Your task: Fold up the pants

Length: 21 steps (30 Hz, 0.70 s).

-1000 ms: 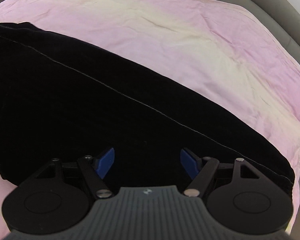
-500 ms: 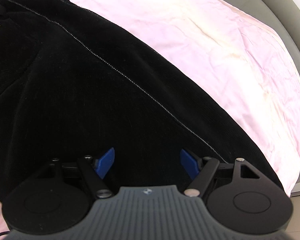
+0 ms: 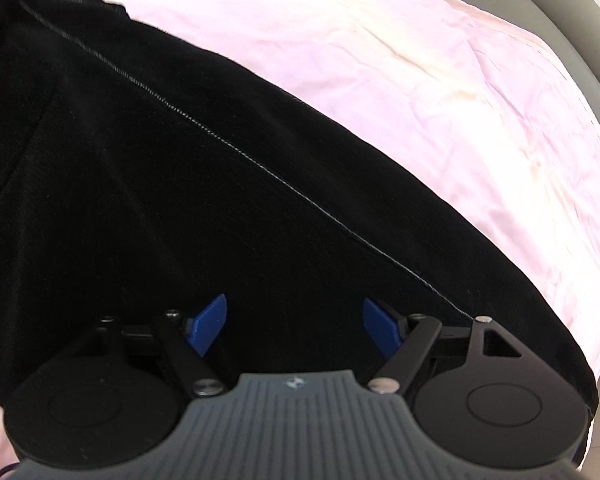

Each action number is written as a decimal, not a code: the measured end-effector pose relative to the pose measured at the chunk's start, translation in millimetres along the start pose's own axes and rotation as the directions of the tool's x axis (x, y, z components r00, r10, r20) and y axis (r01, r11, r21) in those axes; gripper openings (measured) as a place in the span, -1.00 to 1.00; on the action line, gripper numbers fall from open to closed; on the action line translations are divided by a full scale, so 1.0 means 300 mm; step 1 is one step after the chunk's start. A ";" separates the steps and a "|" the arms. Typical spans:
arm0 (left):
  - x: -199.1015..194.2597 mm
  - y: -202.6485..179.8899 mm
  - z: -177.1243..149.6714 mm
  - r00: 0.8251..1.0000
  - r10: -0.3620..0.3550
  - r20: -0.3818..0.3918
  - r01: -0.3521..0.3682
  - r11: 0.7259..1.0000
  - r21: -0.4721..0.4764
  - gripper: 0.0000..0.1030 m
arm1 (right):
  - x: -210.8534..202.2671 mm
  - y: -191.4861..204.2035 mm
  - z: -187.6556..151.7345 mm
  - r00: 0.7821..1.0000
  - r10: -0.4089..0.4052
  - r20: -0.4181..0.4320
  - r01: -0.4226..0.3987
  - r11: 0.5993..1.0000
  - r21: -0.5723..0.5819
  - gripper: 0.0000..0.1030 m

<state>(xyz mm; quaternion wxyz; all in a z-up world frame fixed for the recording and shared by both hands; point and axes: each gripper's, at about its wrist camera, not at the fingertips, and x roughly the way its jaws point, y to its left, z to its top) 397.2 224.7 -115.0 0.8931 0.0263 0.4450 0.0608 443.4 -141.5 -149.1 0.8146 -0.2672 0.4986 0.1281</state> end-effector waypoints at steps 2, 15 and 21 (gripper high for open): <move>-0.017 -0.009 0.004 0.999 0.035 0.004 -0.035 0.999 0.013 0.04 | -0.027 -0.019 -0.021 1.000 -0.001 0.004 0.001 1.000 0.004 0.41; -0.512 -0.286 -0.125 0.994 -0.034 0.107 0.010 0.976 0.217 0.28 | -0.298 -0.095 -0.348 0.990 0.088 0.112 -0.112 0.966 0.232 0.41; -0.661 -0.563 -0.324 0.959 -0.273 0.069 0.241 0.923 0.301 -0.01 | -0.415 -0.038 -0.581 0.982 0.089 0.167 -0.139 0.939 0.315 0.40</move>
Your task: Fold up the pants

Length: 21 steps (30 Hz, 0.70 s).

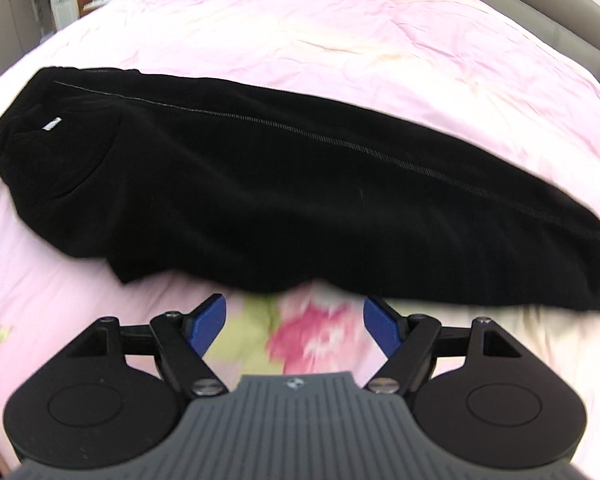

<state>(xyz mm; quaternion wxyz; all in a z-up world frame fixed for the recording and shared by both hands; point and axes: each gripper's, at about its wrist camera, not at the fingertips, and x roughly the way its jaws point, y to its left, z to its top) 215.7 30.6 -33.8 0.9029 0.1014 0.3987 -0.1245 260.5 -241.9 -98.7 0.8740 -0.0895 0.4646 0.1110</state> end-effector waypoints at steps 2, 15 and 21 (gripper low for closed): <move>0.018 -0.124 -0.046 0.999 -0.034 0.000 0.034 0.999 0.026 -0.01 | -0.034 -0.013 -0.070 1.000 0.005 0.021 -0.006 0.999 0.045 0.36; 0.301 -0.543 -0.249 0.979 0.195 0.062 -0.203 0.962 0.181 0.17 | 0.056 -0.083 -0.258 0.973 0.060 0.221 -0.103 0.977 0.186 0.34; 0.408 -0.574 -0.217 0.933 0.341 0.111 -0.359 0.889 0.285 0.13 | 0.158 -0.122 -0.207 0.960 0.082 0.268 -0.127 0.980 0.154 0.34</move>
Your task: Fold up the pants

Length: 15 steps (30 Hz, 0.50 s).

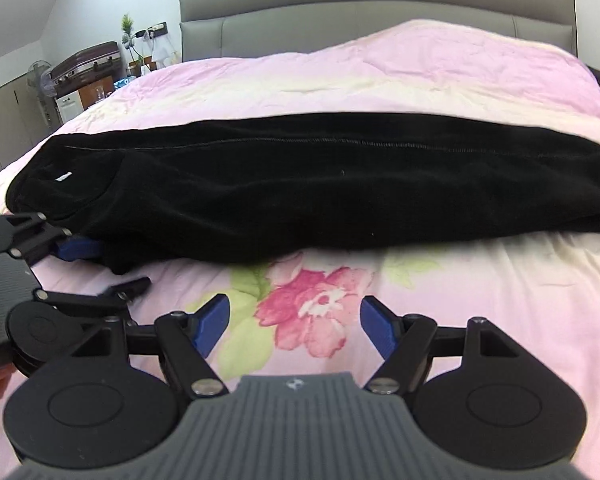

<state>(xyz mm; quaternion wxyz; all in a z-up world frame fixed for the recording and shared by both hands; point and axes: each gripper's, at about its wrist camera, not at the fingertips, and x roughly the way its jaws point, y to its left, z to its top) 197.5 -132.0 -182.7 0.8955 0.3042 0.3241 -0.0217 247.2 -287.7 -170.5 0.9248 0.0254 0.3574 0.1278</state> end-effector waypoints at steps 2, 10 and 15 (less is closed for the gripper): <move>0.021 0.014 0.019 1.000 0.028 -0.011 -0.027 0.999 0.038 -0.34 | 0.044 -0.024 -0.003 1.000 0.004 -0.024 -0.004 1.000 0.023 0.34; -0.175 0.272 0.136 0.994 -0.108 0.028 0.111 0.986 -0.125 -0.93 | 0.096 -0.095 0.036 1.000 0.010 0.000 -0.010 0.999 0.049 0.34; -0.091 0.350 0.062 0.941 -0.292 -0.173 0.236 0.930 -0.283 -0.93 | 0.080 -0.114 0.054 1.000 -0.008 0.029 0.006 0.996 0.086 0.34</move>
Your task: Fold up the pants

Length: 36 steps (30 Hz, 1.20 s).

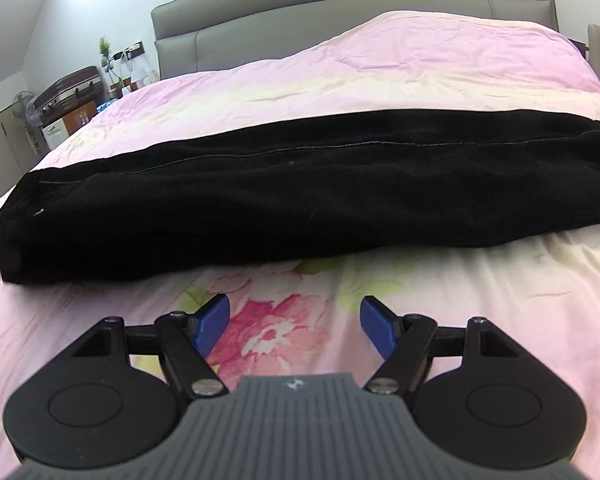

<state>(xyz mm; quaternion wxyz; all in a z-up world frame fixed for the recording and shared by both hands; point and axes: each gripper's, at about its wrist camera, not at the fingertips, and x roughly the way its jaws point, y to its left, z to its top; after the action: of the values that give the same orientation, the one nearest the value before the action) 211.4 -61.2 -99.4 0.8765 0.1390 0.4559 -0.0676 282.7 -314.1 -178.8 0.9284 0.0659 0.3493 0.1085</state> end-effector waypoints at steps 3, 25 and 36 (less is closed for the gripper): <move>0.119 0.044 -0.030 0.992 -0.067 -0.111 0.057 0.994 -0.093 -0.93 | -0.001 0.000 0.002 1.000 -0.020 -0.009 0.020 1.000 -0.005 0.34; 0.129 0.328 0.405 0.983 -0.184 -0.001 0.184 0.982 0.032 0.21 | -0.132 -0.598 0.250 0.949 -0.295 -0.108 0.305 0.948 0.090 0.50; 0.469 0.225 0.690 0.991 -0.127 -0.047 0.135 0.917 0.376 0.60 | -0.073 -0.986 0.488 0.911 -0.381 -0.160 0.403 0.903 0.146 0.68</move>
<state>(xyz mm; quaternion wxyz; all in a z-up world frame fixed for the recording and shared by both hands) 470.5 -59.0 -89.2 0.8218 0.2753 0.4519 -0.2114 409.6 -612.7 -114.3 0.8974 0.0688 0.4223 -0.1079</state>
